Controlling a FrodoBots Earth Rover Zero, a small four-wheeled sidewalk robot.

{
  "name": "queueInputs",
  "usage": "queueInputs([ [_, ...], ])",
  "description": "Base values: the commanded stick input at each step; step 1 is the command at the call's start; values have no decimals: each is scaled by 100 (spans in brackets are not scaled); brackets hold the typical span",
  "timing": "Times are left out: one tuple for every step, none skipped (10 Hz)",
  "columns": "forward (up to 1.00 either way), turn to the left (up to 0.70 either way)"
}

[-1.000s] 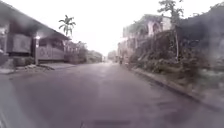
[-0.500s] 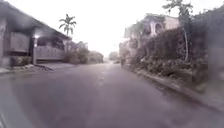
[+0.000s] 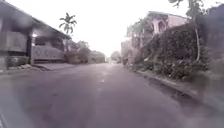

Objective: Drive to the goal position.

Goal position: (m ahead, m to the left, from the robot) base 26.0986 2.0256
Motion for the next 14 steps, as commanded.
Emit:
queueInputs([
  [100, 0],
  [100, 0],
  [100, 0],
  [100, 0],
  [100, 0],
  [100, 0],
  [100, 0],
  [100, 0],
  [100, 0],
  [100, 0],
  [100, 0],
  [100, 0],
  [100, 0],
  [100, 0],
])
